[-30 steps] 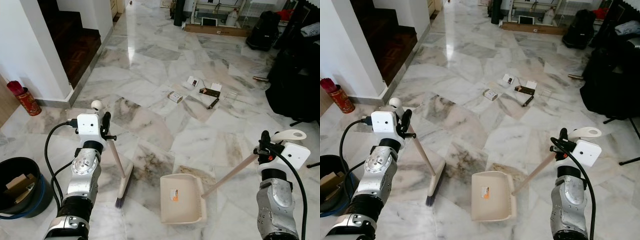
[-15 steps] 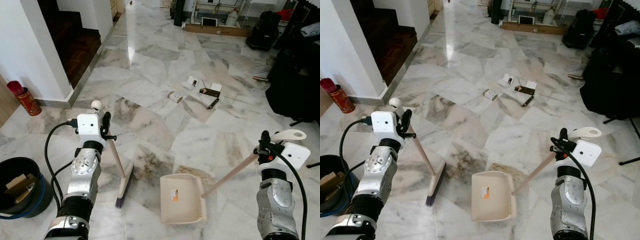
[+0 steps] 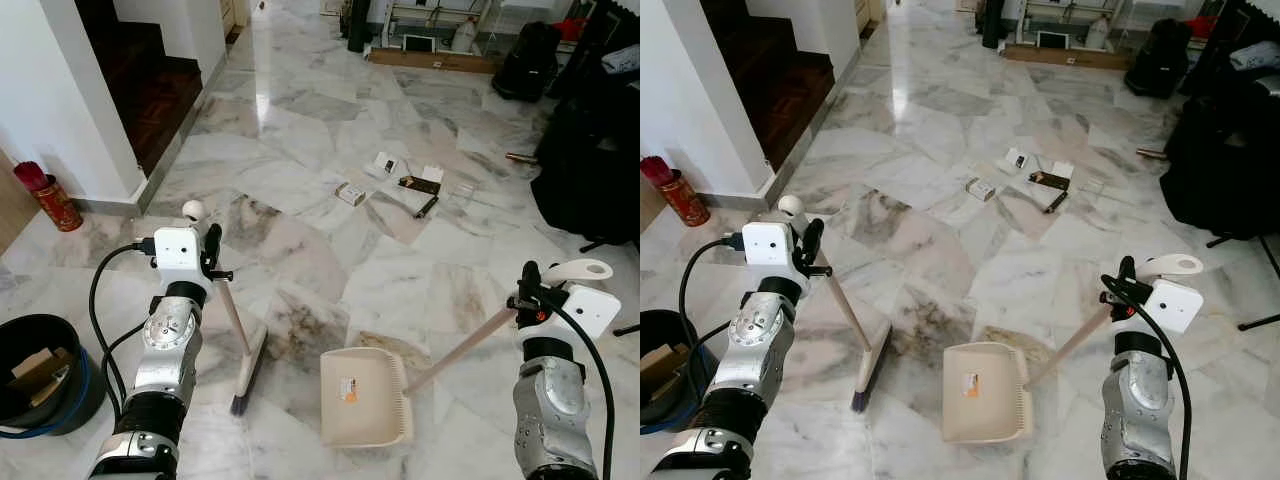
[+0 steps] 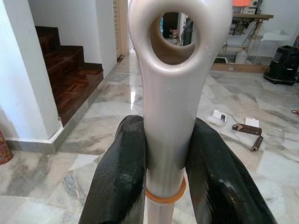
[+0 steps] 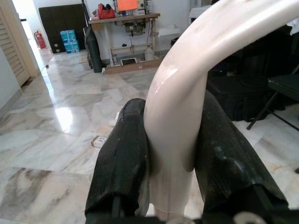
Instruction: Sweep floor
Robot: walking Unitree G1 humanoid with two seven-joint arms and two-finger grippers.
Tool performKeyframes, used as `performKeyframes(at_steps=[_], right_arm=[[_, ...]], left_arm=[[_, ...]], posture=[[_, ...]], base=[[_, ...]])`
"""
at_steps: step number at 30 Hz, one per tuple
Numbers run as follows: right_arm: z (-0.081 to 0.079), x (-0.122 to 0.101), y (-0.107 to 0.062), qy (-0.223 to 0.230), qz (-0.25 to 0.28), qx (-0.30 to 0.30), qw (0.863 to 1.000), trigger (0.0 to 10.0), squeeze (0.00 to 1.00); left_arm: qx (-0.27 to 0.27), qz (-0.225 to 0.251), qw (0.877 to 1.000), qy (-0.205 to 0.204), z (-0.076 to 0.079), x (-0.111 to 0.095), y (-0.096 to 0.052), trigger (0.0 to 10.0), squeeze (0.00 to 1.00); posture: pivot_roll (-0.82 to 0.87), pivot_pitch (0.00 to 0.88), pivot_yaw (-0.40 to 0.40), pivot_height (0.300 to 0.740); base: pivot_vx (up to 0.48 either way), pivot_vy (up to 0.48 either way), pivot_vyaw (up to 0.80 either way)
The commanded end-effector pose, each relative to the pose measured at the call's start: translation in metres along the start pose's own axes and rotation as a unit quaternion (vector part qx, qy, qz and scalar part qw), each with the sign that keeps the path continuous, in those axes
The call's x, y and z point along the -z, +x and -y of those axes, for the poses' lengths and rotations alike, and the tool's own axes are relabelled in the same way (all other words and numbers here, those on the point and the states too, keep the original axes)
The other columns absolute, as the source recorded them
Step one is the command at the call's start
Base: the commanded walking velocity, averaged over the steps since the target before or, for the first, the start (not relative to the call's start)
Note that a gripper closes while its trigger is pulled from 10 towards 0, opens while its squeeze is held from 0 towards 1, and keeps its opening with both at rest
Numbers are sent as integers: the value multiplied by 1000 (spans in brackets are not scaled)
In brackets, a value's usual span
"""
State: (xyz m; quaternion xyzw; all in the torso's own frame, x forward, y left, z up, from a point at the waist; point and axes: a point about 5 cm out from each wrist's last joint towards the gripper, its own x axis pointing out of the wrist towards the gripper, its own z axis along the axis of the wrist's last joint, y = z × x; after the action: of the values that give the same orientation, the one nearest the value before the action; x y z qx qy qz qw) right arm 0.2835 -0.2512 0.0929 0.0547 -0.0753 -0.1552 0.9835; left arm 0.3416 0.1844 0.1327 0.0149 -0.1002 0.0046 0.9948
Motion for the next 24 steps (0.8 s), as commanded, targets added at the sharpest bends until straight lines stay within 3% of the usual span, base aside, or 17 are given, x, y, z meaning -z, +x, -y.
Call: performKeyframes(at_steps=[1, 12, 15, 24], right_arm=[[-37, -17, 21, -18, -25, -81, 996, 10000, 0], [-37, -17, 21, -18, -25, -81, 996, 10000, 0], [-63, -14, 22, -12, -14, -115, 993, 10000, 0], [-63, -15, 24, -13, -9, -114, 993, 10000, 0]], left_arm=[[8, -17, 1000, -4, -16, 10, -22, 10000, 0], [8, -17, 1000, -4, -16, 10, -22, 10000, 0], [-3, -1, 1000, 14, -25, 3, -27, 10000, 0], [-7, 3, 1000, 11, -26, 1, -25, 10000, 0]], posture=[[108, 81, -115, 740], [108, 81, -115, 740], [164, 79, -131, 740], [172, 87, -131, 740]], base=[[0, 0, 0], [0, 0, 0], [0, 0, 0], [0, 0, 0]])
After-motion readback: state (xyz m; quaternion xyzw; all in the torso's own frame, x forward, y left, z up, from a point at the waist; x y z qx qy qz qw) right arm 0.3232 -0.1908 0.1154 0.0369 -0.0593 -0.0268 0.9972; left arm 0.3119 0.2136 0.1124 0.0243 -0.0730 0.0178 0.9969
